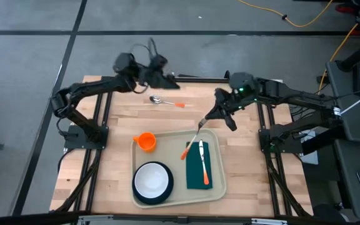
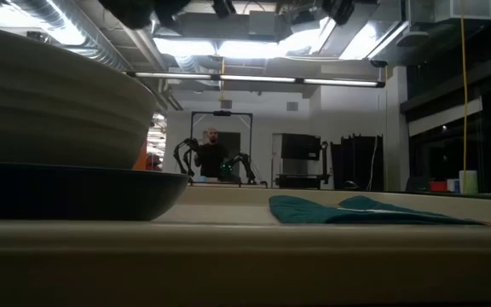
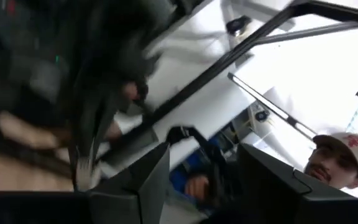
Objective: Set up tray
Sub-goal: Put the orange fork to the left of the orange knife on the dark blue napkin on the gray serving tray
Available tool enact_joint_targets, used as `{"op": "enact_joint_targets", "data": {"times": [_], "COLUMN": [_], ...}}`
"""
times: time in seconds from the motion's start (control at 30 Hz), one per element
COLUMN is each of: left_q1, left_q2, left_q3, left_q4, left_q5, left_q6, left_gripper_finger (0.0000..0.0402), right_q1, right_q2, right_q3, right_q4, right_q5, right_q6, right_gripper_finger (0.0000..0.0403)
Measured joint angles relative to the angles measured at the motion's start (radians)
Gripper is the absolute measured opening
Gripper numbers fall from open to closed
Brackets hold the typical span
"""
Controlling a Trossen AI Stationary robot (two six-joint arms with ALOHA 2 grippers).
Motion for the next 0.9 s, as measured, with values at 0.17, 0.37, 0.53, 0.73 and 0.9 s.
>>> {"op": "enact_joint_targets", "data": {"times": [0.17,0.37,0.53,0.73,0.9], "left_q1": [0.075,0.166,0.209,0.209,0.211], "left_q2": [-0.075,-0.178,-0.267,-0.319,-0.32], "left_q3": [0.083,0.117,0.117,0.117,0.117], "left_q4": [-0.009,-0.049,-0.17,-0.194,-0.197], "left_q5": [0.003,0.004,0.017,0.006,0.035], "left_q6": [0.106,0.265,0.49,0.651,0.651], "left_gripper_finger": [0.0169,0.0149,0.0132,0.0108,0.0072], "right_q1": [0.0,0.001,0.011,0.034,0.046], "right_q2": [0.107,0.254,0.352,0.454,0.507], "right_q3": [0.0,0.0,0.0,0.0,0.0], "right_q4": [-0.033,-0.124,-0.226,-0.232,-0.219], "right_q5": [-0.092,-0.192,-0.211,-0.219,-0.219], "right_q6": [-0.002,-0.103,-0.193,-0.241,-0.273], "right_gripper_finger": [0.0004,0.0003,0.0003,0.0003,0.0003]}}
